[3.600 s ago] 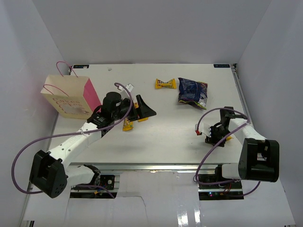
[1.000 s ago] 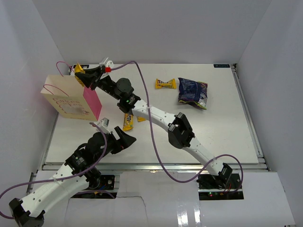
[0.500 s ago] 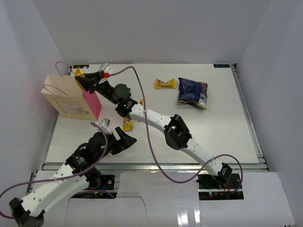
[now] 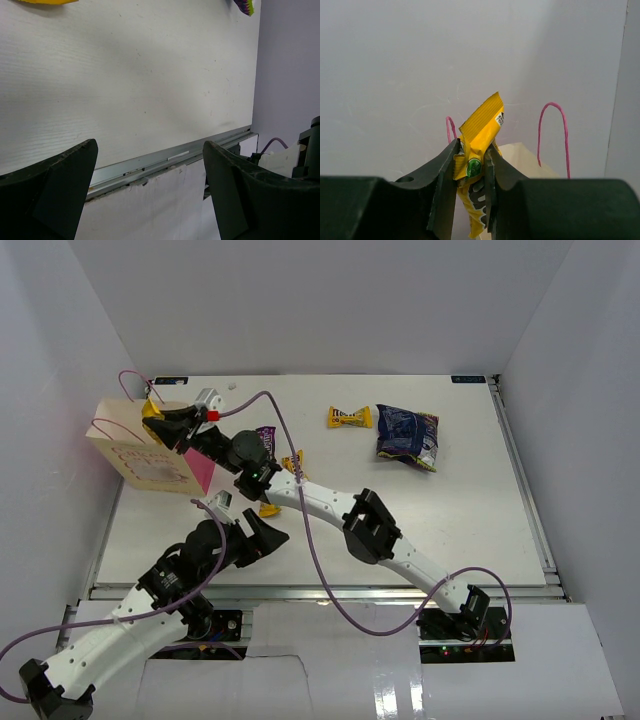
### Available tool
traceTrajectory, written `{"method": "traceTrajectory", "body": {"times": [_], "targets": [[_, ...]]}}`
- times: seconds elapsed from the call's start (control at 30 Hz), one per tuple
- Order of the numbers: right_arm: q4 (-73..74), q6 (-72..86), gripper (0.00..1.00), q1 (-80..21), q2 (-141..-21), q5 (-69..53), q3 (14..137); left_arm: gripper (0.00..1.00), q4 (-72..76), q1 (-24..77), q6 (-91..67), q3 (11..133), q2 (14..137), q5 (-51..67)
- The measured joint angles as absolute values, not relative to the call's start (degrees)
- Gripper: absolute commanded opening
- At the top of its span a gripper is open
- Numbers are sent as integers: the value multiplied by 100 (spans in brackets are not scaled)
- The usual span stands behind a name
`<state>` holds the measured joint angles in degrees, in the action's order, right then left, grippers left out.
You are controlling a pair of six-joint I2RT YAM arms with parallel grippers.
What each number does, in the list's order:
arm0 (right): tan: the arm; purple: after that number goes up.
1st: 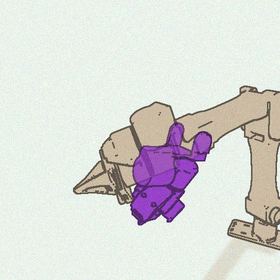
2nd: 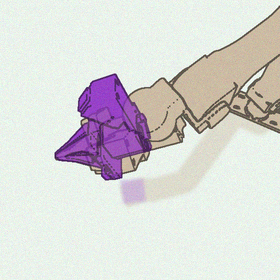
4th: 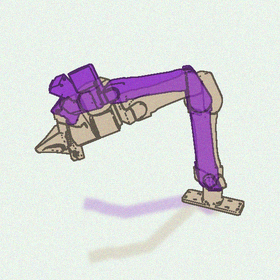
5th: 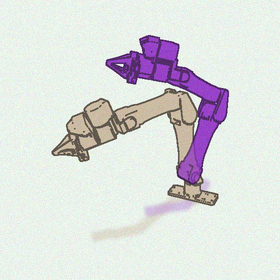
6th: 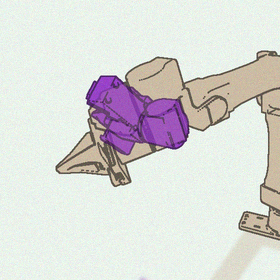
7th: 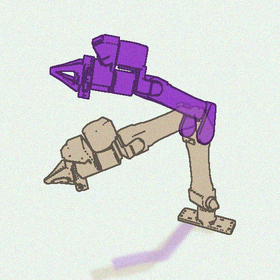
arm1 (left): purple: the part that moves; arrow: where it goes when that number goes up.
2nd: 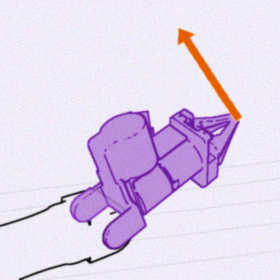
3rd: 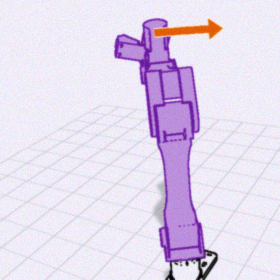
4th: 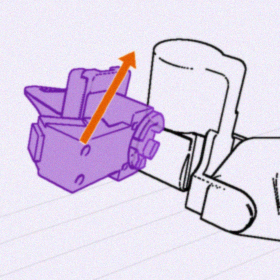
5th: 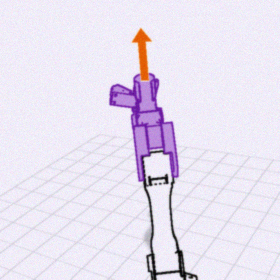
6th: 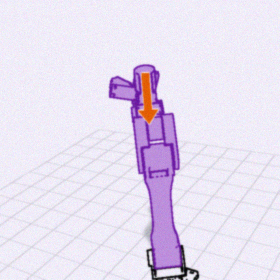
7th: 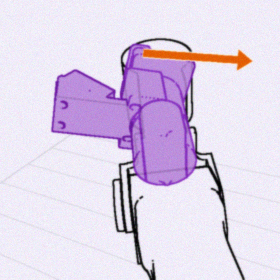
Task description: Place the snacks into the paper bag
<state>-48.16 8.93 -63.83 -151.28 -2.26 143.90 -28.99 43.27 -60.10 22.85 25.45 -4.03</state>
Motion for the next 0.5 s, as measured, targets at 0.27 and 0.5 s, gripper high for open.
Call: {"method": "traceTrajectory", "body": {"times": [0.27,0.5], "targets": [[-4775,694,22,-6331,-15128,-209,14346,97,-2915,4327,-6007,2285,2523,-397],[-4768,545,49,-6246,-15130,-213,14346,97,-2915,4327,-6005,2285,2630,-392]]}}
